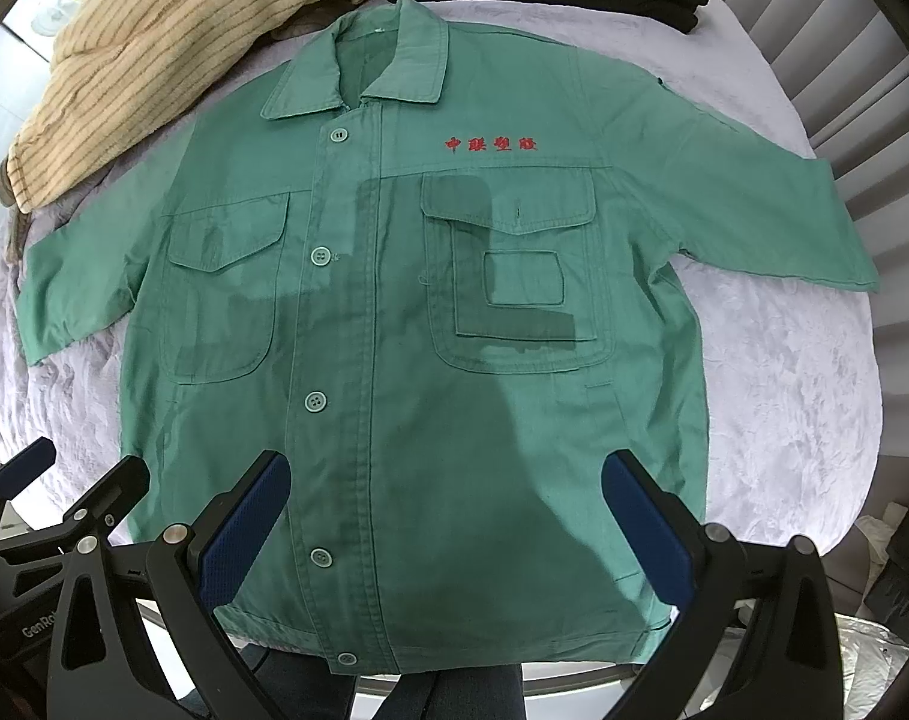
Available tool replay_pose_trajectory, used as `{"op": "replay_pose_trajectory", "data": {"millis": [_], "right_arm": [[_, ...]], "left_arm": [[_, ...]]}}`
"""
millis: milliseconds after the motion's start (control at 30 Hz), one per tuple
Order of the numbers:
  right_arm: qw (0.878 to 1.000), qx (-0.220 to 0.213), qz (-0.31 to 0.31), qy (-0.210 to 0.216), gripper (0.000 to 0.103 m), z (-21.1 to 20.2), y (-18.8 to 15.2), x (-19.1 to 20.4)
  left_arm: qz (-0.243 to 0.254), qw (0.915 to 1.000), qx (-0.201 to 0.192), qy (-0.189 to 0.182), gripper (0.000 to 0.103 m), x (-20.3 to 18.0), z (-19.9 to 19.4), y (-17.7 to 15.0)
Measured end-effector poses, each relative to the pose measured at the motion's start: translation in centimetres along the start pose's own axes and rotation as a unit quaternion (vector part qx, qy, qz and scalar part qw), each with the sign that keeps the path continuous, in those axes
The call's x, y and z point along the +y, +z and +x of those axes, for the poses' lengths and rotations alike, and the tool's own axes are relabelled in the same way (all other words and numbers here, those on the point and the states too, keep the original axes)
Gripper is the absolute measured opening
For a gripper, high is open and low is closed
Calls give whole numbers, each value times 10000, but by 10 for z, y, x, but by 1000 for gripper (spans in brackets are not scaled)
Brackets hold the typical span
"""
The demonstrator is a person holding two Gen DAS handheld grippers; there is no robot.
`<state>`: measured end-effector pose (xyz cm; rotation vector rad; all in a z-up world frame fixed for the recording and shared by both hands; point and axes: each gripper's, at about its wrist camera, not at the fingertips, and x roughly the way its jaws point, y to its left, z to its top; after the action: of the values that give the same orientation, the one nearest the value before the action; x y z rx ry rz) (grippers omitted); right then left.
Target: Fold large clothes
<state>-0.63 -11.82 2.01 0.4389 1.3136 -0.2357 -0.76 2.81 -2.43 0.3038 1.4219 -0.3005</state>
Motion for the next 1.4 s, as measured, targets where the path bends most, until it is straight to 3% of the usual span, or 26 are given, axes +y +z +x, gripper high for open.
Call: {"op": "replay_pose_trajectory", "data": {"millis": [333,533,700,833,933,1100,1200,1400], "right_arm": [[10000,51,11,-60,103,7,0,1],[9999,87,-20,-60,103,9,0,5],[9997,158,-192,-44,103,19,-1,20],[9993,190,-337,7,103,30,-1,39],[9982,226,-552,80,103,42,0,61],[9947,319,-967,152,103,67,3,98],[9929,360,-1118,186,103,77,7,116],[9889,445,-1408,156,103,98,13,142]], "left_arm": [[-14,9999,78,-141,103,0,3,2],[-189,9986,73,-498,103,9,7,5],[-802,9923,-135,-934,103,51,18,13],[-1434,9848,-453,-866,103,110,34,23],[-1909,9762,-689,-759,103,162,54,30],[-2702,9527,-1118,-825,103,250,100,40],[-2999,9429,-1323,-591,103,289,121,46],[-3828,9054,-1670,-768,102,365,151,59]]}}
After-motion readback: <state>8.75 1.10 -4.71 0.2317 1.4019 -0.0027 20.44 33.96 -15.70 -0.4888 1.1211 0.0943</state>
